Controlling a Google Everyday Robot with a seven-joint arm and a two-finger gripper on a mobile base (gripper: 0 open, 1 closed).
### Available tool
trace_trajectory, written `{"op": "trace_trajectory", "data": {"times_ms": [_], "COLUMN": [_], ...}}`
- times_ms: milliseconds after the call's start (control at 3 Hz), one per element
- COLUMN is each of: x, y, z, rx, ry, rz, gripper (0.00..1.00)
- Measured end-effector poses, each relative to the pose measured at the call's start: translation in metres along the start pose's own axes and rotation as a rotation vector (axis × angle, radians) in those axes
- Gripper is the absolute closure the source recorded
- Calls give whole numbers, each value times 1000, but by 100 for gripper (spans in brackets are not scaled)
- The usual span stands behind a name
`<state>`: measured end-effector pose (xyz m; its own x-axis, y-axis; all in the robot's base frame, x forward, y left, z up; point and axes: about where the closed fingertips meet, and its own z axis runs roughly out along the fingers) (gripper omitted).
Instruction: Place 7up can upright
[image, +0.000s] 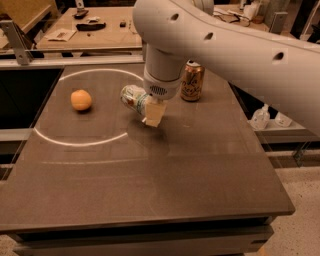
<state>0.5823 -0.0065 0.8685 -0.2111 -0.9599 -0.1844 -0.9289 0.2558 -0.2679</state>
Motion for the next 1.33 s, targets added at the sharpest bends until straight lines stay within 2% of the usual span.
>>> {"op": "trace_trajectory", "data": {"times_ms": [333,667,1000,1333], "x": [1,1,0,-3], "y": [2,6,32,41], "z": [-6,-10,-13,-17], "rx": [-40,-53,-87,-92], "ry": [-6,-10,-22,-37], "rz": [28,31,11,10], "gripper": [35,12,0,0]}}
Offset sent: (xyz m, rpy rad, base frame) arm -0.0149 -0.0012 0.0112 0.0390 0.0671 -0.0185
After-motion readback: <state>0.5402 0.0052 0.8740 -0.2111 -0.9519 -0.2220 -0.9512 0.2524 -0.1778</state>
